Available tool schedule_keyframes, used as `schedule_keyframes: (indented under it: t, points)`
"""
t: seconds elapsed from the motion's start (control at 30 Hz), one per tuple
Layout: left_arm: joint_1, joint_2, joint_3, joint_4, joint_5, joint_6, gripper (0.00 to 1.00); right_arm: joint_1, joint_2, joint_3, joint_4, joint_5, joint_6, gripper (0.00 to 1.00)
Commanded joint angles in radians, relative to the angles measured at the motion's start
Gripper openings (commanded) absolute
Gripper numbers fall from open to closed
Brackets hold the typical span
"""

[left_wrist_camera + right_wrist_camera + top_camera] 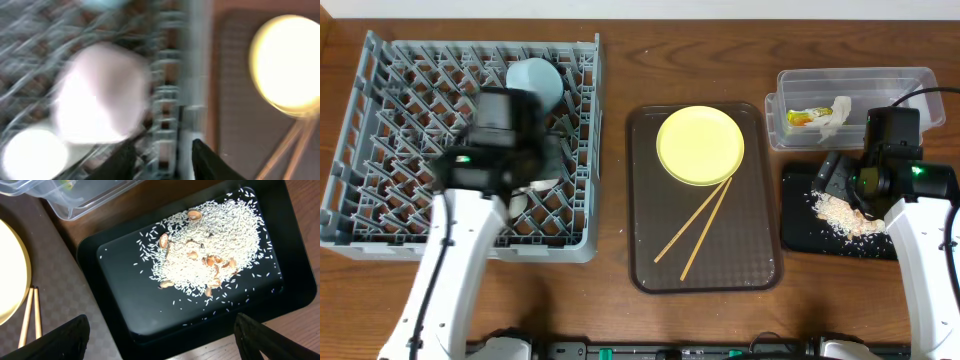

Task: Sort waste into correct bins and load items into the dishwasher rack
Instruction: 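Reach the left gripper to the brown tray and grasp one wooden chopstick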

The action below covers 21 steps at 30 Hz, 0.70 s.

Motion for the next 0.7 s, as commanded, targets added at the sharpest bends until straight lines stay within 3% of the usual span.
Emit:
schedule_keyframes:
  t: [0.0, 0.1, 0.43, 0.67]
  points:
    - [-0.123, 0.042, 0.021, 0.031, 0.040, 0.143, 0.45, -0.013, -0.006, 0.007, 0.002, 0.003, -0.012, 0.91]
    - [-0.226, 0.097, 0.021, 0.054, 0.040, 0.151, 0.56, -0.013, -0.006, 0.007, 0.002, 0.003, -0.012, 0.91]
    - [-0.503, 0.336, 0.021, 0.101, 0.040, 0.150, 0.57, -0.013, -0.006, 0.007, 0.002, 0.003, -0.012, 0.91]
    - [-0.607, 0.459, 0.020, 0.156, 0.040, 0.150, 0.56, -0.013, -0.006, 0.007, 0.000, 0.003, -0.012, 0.91]
